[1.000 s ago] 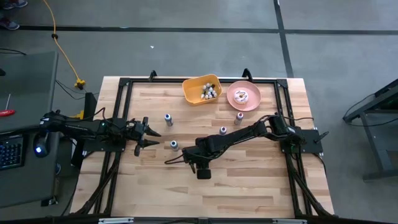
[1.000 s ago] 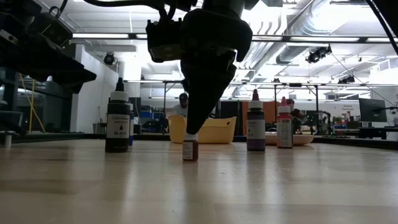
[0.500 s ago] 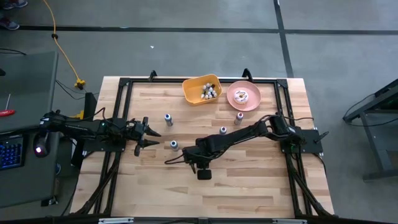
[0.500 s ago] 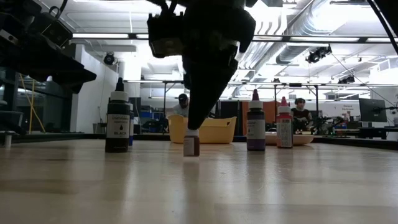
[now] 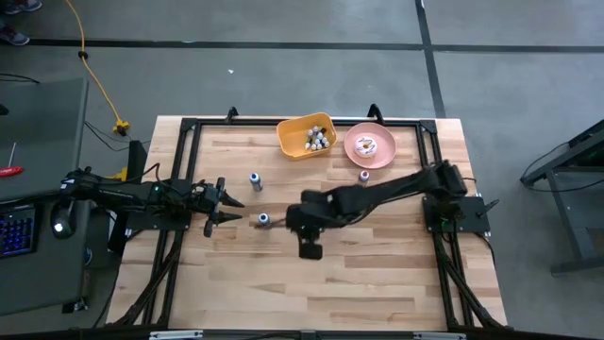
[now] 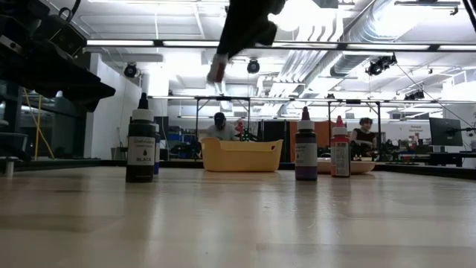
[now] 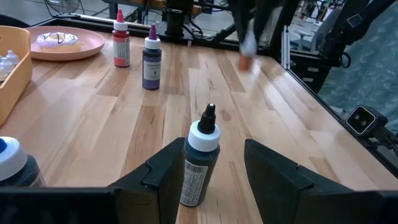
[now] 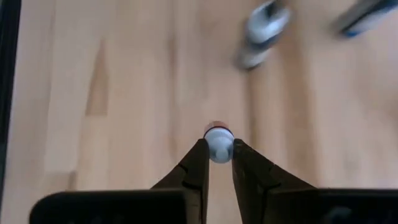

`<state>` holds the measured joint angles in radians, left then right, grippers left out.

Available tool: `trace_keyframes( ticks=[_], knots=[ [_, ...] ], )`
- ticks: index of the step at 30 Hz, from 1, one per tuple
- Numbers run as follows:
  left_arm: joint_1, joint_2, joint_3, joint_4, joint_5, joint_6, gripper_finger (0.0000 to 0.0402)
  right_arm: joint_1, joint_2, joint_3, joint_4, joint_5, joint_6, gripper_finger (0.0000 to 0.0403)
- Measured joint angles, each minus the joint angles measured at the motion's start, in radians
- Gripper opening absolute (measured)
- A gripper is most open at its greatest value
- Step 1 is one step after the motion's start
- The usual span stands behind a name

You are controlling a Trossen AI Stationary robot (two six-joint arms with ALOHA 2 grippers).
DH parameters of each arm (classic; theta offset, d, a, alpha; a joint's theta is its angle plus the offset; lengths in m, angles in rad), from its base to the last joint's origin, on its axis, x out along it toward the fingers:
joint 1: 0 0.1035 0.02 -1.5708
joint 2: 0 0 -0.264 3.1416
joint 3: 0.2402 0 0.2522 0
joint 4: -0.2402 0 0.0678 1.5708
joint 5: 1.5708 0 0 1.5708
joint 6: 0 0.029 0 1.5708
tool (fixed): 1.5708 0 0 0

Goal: Pick & Place food coloring
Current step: Put the small orange food coloring bottle into the yellow bin

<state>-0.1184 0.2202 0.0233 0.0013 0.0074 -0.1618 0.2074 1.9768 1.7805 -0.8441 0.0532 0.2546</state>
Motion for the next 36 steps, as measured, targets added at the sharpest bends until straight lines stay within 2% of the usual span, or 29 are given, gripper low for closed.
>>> trace_keyframes(
  ticks=[6, 17, 28, 31, 36],
  knots=[
    [0.0, 0.0, 0.0, 0.0, 0.0, 0.0, 0.0163, -0.037, -0.128, 0.0, 0.002, 0.112, 0.003, 0.004],
    [0.0, 0.0, 0.0, 0.0, 0.0, 0.0, 0.0163, -0.194, -0.261, 0.0, 0.097, 0.191, -0.044, 0.004],
    [0.0, 0.0, 0.0, 0.0, 0.0, 0.0, 0.0163, -0.347, -0.259, 0.02, 0.123, 0.184, -0.097, 0.004],
    [0.0, 0.0, 0.0, 0.0, 0.0, 0.0, 0.0163, -0.378, -0.233, 0.084, 0.111, 0.184, -0.133, 0.004],
    [0.0, 0.0, 0.0, 0.0, 0.0, 0.0, 0.0163, -0.438, -0.118, 0.252, 0.015, 0.183, -0.204, 0.0042]
  ],
)
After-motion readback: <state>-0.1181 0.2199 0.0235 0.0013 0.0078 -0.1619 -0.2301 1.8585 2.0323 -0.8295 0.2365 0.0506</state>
